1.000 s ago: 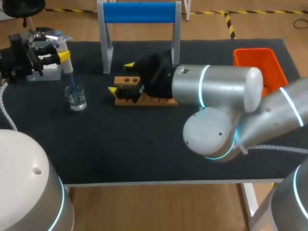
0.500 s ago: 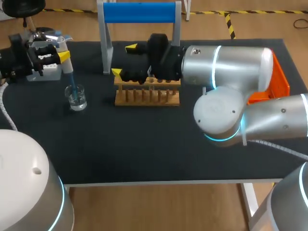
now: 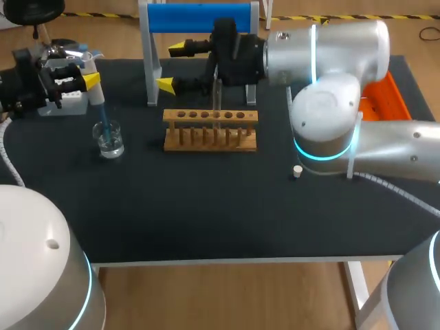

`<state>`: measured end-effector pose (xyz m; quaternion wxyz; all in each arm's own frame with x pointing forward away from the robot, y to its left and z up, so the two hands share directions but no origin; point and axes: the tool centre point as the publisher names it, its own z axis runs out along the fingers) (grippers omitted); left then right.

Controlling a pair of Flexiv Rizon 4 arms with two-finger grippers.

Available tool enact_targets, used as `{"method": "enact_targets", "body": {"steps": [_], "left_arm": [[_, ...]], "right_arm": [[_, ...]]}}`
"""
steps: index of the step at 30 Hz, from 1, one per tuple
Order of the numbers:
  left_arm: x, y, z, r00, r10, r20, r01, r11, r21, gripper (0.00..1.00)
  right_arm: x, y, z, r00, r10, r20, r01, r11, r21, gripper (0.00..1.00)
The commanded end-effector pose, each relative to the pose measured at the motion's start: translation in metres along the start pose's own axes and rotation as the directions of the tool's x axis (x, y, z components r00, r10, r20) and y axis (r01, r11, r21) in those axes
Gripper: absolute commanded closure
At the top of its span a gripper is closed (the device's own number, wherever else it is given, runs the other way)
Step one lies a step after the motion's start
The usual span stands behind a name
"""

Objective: Invert the test tube, pick up the pipette, mount the tip to pipette, aspirate from beaker and dispense into the tube, eject the tip, return the pipette, and cap with the stopper.

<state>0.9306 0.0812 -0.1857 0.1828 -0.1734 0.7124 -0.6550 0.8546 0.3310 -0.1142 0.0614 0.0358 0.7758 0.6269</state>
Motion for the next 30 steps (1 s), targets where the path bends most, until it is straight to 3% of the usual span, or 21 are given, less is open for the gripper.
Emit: {"method": "enact_targets", "body": {"steps": [1,20,22,23,24,27,30], "left_arm": [[0.001,0.0,0.0,1.0,0.001,0.005,-0.001,1.0,0.0,1.0],[0.001,0.0,0.0,1.0,0.001,0.005,-0.001,1.0,0.0,1.0],[0.001,0.0,0.0,1.0,0.001,0.005,-0.001,1.0,0.0,1.0],[0.001,0.0,0.0,1.0,0.001,0.005,-0.001,1.0,0.0,1.0],[0.001,0.0,0.0,1.0,0.001,0.005,-0.001,1.0,0.0,1.0],[0.001,0.0,0.0,1.0,0.001,0.005,-0.001,1.0,0.0,1.0],[0.001,0.0,0.0,1.0,0.001,0.005,-0.001,1.0,0.0,1.0]], "right_arm": [[-0.006,0.006,-0.001,0.823,-0.015,-0.567,0.016,1.0,-0.003,0.0],[-0.032,0.021,0.033,0.804,-0.066,-0.591,0.101,0.995,0.026,0.0],[-0.033,0.022,0.037,0.801,-0.07,-0.594,0.11,0.993,0.031,0.31],[-0.034,0.022,0.04,0.801,-0.071,-0.595,0.112,0.993,0.033,0.52],[-0.035,0.022,0.042,0.801,-0.07,-0.595,0.113,0.993,0.034,0.6],[-0.037,0.022,0.047,0.801,-0.069,-0.594,0.119,0.992,0.046,1.0],[-0.04,0.021,0.052,0.803,-0.066,-0.593,0.124,0.991,0.058,1.0]]}}
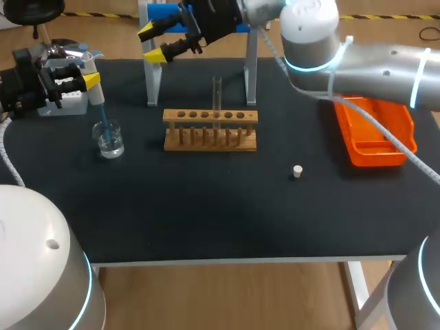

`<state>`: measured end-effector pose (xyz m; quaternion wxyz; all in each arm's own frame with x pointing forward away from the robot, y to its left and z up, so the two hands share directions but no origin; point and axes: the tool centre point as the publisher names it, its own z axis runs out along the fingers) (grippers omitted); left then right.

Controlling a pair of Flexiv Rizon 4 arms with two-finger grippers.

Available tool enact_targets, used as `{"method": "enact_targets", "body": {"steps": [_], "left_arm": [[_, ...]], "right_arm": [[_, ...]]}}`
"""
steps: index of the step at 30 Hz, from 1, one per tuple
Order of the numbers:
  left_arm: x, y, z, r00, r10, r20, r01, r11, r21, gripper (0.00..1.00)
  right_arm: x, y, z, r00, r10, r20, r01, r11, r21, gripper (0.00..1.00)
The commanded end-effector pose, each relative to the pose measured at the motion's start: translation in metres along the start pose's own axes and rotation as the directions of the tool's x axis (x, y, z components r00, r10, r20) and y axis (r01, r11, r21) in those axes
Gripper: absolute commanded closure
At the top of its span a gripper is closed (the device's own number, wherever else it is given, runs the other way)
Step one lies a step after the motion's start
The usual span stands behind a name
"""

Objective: Invert the test tube, pick up the pipette, mount the tip to pipette, aspirate from beaker and dispense into the tube, eject the tip, return the pipette, and cap with the stopper.

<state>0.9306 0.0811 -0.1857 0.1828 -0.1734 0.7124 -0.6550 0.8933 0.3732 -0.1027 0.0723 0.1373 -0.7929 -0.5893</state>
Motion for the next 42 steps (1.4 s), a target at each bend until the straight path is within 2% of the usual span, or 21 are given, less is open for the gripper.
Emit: {"method": "enact_targets", "body": {"steps": [1,12,25,33,42], "left_arm": [[0.001,0.0,0.0,1.0,0.001,0.005,-0.001,1.0,0.0,1.0],[0.001,0.0,0.0,1.0,0.001,0.005,-0.001,1.0,0.0,1.0],[0.001,0.0,0.0,1.0,0.001,0.005,-0.001,1.0,0.0,1.0],[0.001,0.0,0.0,1.0,0.001,0.005,-0.001,1.0,0.0,1.0],[0.001,0.0,0.0,1.0,0.001,0.005,-0.001,1.0,0.0,1.0]], "right_arm": [[-0.012,0.002,0.006,0.979,0.005,-0.203,-0.001,1.0,0.016,1.0],[-0.026,0.006,0.017,0.983,0.008,-0.184,-0.008,1.0,0.005,1.0],[-0.039,0.017,0.041,0.989,0.027,-0.143,-0.046,0.99,-0.131,1.0],[-0.048,0.02,0.052,0.991,0.054,-0.126,-0.082,0.971,-0.225,1.0],[-0.054,0.027,0.063,0.993,0.055,-0.106,-0.082,0.96,-0.267,1.0]]}}
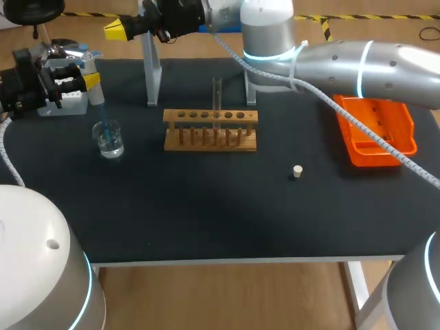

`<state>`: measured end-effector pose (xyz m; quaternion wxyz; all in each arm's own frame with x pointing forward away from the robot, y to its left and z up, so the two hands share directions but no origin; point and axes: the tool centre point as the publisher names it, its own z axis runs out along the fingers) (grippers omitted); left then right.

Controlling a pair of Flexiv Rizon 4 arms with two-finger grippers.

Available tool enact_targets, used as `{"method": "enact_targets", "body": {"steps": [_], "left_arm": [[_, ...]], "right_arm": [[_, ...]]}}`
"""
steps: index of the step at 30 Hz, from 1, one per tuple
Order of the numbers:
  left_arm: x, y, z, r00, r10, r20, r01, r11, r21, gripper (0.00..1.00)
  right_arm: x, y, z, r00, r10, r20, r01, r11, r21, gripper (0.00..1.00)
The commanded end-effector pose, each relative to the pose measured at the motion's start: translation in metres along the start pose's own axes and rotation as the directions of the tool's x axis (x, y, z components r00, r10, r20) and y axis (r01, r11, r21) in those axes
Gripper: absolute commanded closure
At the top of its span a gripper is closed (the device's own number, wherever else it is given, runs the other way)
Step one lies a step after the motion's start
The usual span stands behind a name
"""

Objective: Invert the test tube, pick up the pipette, mount the tip to pipette, aspirate from beaker and dispense into the tube, eject the tip, return the pipette, and cap with the stopper.

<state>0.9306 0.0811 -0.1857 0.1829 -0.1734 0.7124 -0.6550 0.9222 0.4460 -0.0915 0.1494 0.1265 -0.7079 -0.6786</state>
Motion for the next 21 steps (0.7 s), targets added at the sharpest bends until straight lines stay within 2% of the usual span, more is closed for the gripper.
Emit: {"method": "enact_targets", "body": {"steps": [1,21], "left_arm": [[0.001,0.0,0.0,1.0,0.001,0.005,-0.001,1.0,0.0,1.0],[0.001,0.0,0.0,1.0,0.001,0.005,-0.001,1.0,0.0,1.0]], "right_arm": [[-0.005,-0.001,0.008,1.0,-0.003,-0.001,0.003,1.0,-0.009,1.0],[-0.022,-0.005,0.035,1.0,0.002,0.017,-0.001,1.0,-0.027,1.0]]}}
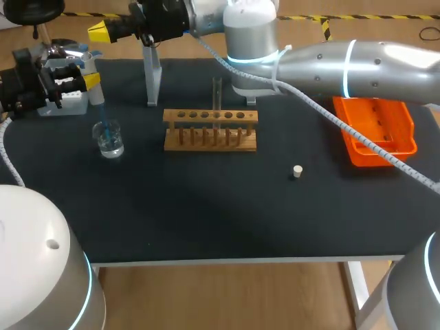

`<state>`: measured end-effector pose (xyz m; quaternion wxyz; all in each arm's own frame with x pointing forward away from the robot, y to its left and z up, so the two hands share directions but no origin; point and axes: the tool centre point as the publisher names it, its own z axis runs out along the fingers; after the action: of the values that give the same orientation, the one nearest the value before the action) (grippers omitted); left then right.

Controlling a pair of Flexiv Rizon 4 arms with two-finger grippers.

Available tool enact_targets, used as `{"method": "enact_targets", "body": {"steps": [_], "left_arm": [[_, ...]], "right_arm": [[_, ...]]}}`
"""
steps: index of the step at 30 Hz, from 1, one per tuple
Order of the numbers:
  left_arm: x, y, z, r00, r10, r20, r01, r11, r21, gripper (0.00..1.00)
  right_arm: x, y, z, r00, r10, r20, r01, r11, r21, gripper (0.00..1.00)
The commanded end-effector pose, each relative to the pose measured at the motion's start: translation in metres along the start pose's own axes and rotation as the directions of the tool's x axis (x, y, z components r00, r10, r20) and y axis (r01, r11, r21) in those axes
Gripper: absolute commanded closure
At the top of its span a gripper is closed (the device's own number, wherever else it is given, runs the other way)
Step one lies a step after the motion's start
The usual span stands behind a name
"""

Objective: Invert the test tube, pick up the pipette, mount the tip to pipette, aspirate from beaker and dispense into the tube, eject the tip, return the pipette, and cap with the stopper.

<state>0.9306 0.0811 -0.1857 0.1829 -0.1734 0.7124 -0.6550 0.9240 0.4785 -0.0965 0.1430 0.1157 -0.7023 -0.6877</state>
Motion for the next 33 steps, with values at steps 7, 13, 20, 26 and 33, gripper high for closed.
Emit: {"method": "enact_targets", "body": {"steps": [7,13,20,26,33], "left_arm": [[0.001,0.0,0.0,1.0,0.001,0.005,-0.001,1.0,0.0,1.0],[0.001,0.0,0.0,1.0,0.001,0.005,-0.001,1.0,0.0,1.0],[0.001,0.0,0.0,1.0,0.001,0.005,-0.001,1.0,0.0,1.0],[0.001,0.0,0.0,1.0,0.001,0.005,-0.001,1.0,0.0,1.0],[0.001,0.0,0.0,1.0,0.001,0.005,-0.001,1.0,0.0,1.0]], "right_arm": [[-0.011,-0.001,0.013,1.0,-0.003,-0.008,0.003,1.0,-0.013,1.0],[-0.012,-0.002,0.019,1.0,-0.004,-0.01,0.004,1.0,-0.018,1.0],[-0.012,-0.004,0.025,1.0,-0.003,-0.015,0.002,1.0,-0.021,1.0],[-0.013,-0.006,0.029,1.0,-0.002,-0.02,0.002,1.0,-0.017,1.0],[-0.015,-0.007,0.031,1.0,-0.002,-0.023,0.002,1.0,-0.01,1.0]]}}
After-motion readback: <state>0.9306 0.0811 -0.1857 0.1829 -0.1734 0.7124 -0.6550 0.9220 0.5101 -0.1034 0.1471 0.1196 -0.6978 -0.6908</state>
